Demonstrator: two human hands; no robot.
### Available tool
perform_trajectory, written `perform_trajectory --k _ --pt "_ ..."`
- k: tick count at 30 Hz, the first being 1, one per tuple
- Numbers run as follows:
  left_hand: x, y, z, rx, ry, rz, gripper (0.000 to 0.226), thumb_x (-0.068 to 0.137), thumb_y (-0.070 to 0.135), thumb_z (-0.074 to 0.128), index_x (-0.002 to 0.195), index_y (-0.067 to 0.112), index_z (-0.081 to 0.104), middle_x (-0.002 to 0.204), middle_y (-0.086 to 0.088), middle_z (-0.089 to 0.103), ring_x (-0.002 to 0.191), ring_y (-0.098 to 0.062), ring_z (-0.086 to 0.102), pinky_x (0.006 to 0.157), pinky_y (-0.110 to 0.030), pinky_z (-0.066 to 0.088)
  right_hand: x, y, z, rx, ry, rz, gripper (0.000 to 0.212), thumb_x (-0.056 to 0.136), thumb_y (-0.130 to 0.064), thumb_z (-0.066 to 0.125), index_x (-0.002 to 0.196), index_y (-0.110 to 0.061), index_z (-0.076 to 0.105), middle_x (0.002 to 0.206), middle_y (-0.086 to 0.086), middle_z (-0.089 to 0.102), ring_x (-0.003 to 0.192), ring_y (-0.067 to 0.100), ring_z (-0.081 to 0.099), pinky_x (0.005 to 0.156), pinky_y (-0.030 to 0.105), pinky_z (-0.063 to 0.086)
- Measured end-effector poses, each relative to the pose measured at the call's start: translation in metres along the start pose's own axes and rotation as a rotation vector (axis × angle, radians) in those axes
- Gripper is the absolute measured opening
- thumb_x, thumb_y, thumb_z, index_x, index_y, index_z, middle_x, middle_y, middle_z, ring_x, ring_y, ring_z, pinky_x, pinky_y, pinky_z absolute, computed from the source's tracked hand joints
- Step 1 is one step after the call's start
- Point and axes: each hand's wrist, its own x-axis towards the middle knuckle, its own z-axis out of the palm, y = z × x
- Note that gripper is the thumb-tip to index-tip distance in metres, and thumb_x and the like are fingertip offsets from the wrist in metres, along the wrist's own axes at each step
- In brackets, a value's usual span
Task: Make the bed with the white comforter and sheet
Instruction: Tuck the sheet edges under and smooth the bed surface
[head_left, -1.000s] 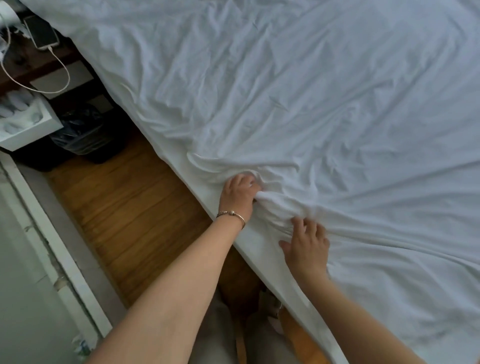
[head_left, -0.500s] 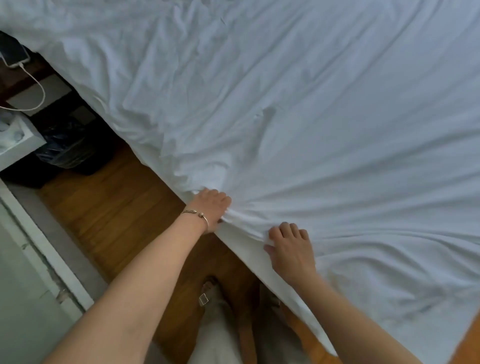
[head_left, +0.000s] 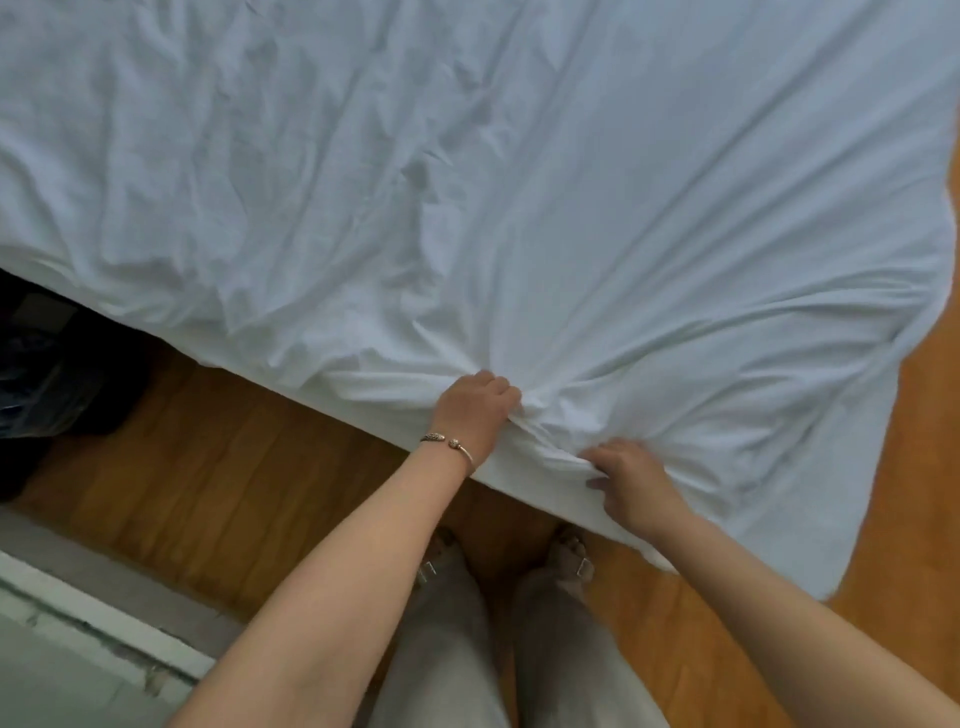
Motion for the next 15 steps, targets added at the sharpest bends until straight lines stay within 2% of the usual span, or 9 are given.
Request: perform_trajectory --k 3,5,6,7,9,11,12,13,15 --pt "-0.007 0.002 0.003 -0.168 0.005 0.014 0.025 0.072 -0.006 0.073 0.091 0.01 0.068 0.089 -0.005 0.066 0.087 -0.029 0.062 0.067 -0.031 0.043 -0.019 0.02 -0.013 0.007 -0.057 -0.076 0.025 0.09 -0.012 0.064 0.114 -0.019 0.066 0.106 0.001 0.065 0.102 0.025 0.06 0.077 0.027 0.038" --pt "-0.004 0.009 0.003 -0.108 -0.044 -0.124 0.013 0.087 0.012 0.066 0.1 0.014 0.064 0.099 -0.003 0.062 0.099 -0.026 0.057 0.077 -0.03 0.039 -0.025 0.023 -0.01 -0.169 0.019 -0.104 0.033 0.084 -0.025 0.071 0.116 -0.023 0.063 0.112 0.001 0.063 0.105 0.026 0.059 0.086 0.034 0.042" --pt "0.0 0.016 0.004 -0.015 -0.121 -0.194 0.015 0.092 0.023 0.061 0.106 0.016 0.06 0.105 -0.001 0.058 0.104 -0.023 0.053 0.08 -0.028 0.036 -0.031 0.024 -0.003 -0.242 0.085 -0.108 0.043 0.075 -0.029 0.077 0.115 -0.024 0.062 0.113 0.001 0.062 0.105 0.026 0.057 0.09 0.037 0.04" --pt "0.004 0.025 0.005 0.092 -0.179 -0.218 0.022 0.094 0.03 0.058 0.112 0.017 0.055 0.111 0.0 0.054 0.107 -0.022 0.05 0.083 -0.028 0.034 -0.04 0.026 0.006 -0.271 0.171 -0.08 0.054 0.067 -0.031 0.081 0.117 -0.023 0.061 0.115 0.001 0.06 0.106 0.027 0.054 0.095 0.039 0.037" --pt "0.002 0.051 0.016 0.173 -0.188 -0.219 0.041 0.088 0.027 0.057 0.125 0.015 0.043 0.123 -0.003 0.044 0.115 -0.023 0.043 0.095 -0.031 0.033 -0.066 0.037 0.022 -0.229 0.358 0.083 0.071 0.061 -0.038 0.08 0.124 -0.016 0.056 0.122 0.007 0.052 0.112 0.032 0.046 0.104 0.044 0.031" --pt "-0.009 0.084 0.032 0.064 -0.069 -0.186 0.067 0.076 0.021 0.06 0.136 0.014 0.03 0.132 -0.006 0.032 0.121 -0.026 0.035 0.105 -0.038 0.029 -0.093 0.058 0.032 -0.141 0.404 0.314 0.082 0.063 -0.055 0.067 0.129 -0.012 0.046 0.126 0.013 0.043 0.116 0.036 0.041 0.103 0.049 0.031" --pt "-0.015 0.103 0.041 -0.022 -0.014 -0.123 0.076 0.069 0.019 0.062 0.137 0.015 0.027 0.131 -0.005 0.03 0.12 -0.027 0.034 0.104 -0.04 0.028 -0.102 0.07 0.037 -0.079 0.383 0.382 0.086 0.061 -0.062 0.064 0.128 -0.011 0.042 0.126 0.013 0.041 0.116 0.036 0.04 0.1 0.05 0.034" --pt "-0.018 0.121 0.049 -0.092 0.04 -0.034 0.077 0.065 0.021 0.063 0.135 0.018 0.03 0.126 -0.005 0.032 0.115 -0.027 0.035 0.101 -0.041 0.028 -0.108 0.082 0.038 -0.026 0.338 0.385 0.089 0.059 -0.063 0.069 0.125 -0.011 0.041 0.125 0.012 0.04 0.115 0.035 0.041 0.097 0.05 0.039" --pt "-0.017 0.155 0.061 -0.194 0.104 0.067 0.065 0.068 0.037 0.056 0.128 0.019 0.038 0.121 -0.003 0.039 0.11 -0.027 0.04 0.097 -0.041 0.031 -0.115 0.109 0.041 0.001 0.207 0.181 0.092 0.054 -0.053 0.085 0.124 -0.011 0.044 0.128 0.012 0.044 0.117 0.035 0.048 0.092 0.05 0.05"
